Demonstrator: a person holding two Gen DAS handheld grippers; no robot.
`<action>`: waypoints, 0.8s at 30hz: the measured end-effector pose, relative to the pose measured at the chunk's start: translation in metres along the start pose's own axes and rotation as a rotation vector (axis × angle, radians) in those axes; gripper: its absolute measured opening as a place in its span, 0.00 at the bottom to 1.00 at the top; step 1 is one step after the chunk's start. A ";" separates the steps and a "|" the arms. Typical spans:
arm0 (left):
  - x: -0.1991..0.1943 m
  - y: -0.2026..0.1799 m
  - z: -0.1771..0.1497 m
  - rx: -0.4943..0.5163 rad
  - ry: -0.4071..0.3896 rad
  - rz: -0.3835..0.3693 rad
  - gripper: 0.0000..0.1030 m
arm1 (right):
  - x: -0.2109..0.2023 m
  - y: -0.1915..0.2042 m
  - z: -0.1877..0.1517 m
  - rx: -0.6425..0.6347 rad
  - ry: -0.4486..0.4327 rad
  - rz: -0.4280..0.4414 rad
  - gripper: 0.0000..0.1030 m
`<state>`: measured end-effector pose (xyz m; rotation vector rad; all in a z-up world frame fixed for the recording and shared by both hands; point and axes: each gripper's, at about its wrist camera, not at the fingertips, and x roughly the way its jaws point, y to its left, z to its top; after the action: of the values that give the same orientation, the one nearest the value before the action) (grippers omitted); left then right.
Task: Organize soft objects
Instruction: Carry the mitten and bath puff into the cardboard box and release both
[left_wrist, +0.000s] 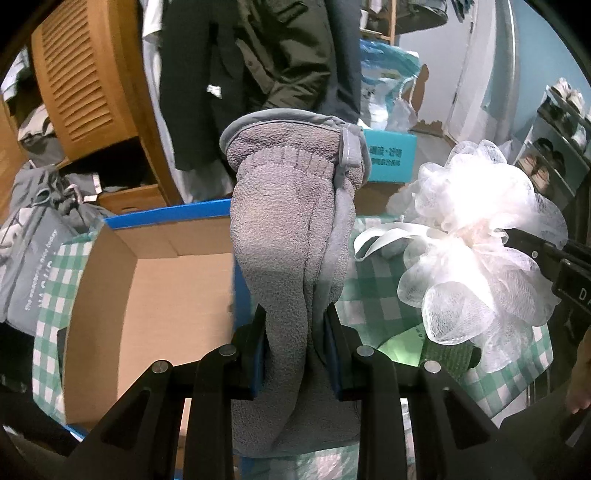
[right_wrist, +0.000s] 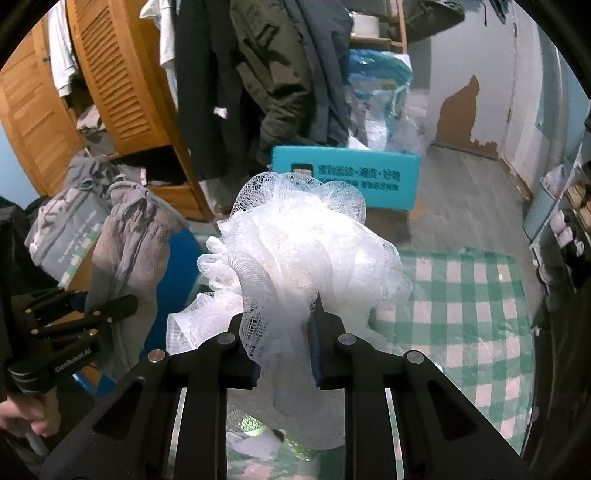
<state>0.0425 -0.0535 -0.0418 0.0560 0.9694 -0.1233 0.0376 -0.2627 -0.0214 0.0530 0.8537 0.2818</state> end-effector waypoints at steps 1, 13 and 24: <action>-0.003 0.004 0.000 -0.005 -0.006 0.002 0.26 | 0.000 0.003 0.002 -0.004 -0.003 0.004 0.18; -0.025 0.054 -0.004 -0.083 -0.048 0.051 0.26 | 0.004 0.061 0.027 -0.077 -0.028 0.074 0.17; -0.036 0.108 -0.015 -0.178 -0.065 0.103 0.26 | 0.016 0.121 0.043 -0.155 -0.026 0.140 0.17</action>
<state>0.0239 0.0577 -0.0218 -0.0616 0.9070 0.0565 0.0527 -0.1387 0.0143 -0.0282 0.8012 0.4772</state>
